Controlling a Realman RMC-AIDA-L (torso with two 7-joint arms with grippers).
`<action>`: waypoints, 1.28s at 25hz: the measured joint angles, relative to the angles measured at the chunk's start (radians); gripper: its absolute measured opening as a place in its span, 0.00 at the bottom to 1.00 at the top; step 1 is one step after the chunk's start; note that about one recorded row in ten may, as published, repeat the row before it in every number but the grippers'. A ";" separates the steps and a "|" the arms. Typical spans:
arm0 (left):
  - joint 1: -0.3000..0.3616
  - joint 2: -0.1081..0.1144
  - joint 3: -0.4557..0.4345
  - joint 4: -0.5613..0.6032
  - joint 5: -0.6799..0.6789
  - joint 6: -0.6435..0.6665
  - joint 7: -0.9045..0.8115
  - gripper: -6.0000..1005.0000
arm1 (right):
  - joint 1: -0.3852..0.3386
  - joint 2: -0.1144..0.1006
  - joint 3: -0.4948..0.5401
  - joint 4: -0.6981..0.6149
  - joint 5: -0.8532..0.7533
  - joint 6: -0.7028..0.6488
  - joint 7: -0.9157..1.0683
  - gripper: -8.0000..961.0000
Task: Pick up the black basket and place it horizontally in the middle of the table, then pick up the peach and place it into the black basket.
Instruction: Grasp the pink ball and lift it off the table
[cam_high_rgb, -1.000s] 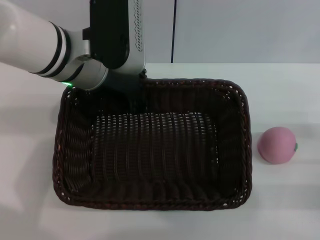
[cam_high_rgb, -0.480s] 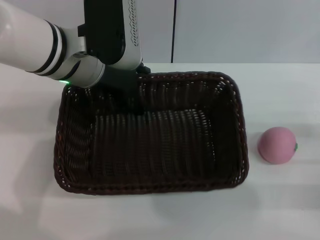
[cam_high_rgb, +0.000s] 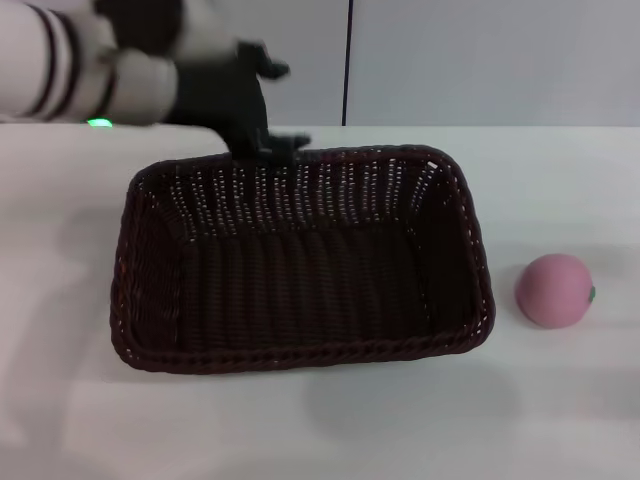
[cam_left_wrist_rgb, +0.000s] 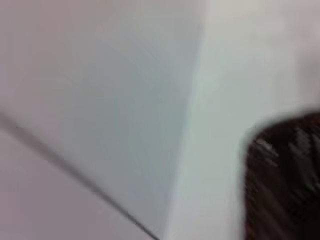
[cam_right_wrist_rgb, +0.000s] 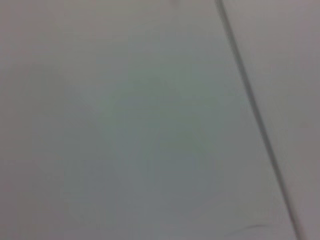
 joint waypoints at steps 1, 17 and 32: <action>0.012 0.002 -0.047 0.000 -0.057 -0.001 0.004 0.78 | -0.015 -0.003 -0.004 -0.054 -0.043 0.004 0.057 0.74; 0.367 0.000 -0.318 -0.356 -1.166 0.042 0.488 0.78 | 0.078 -0.097 0.074 -1.192 -1.223 -0.290 1.370 0.74; 0.416 0.002 -0.319 -0.479 -1.211 0.105 0.533 0.78 | 0.343 0.004 0.004 -0.967 -1.680 -0.176 1.461 0.73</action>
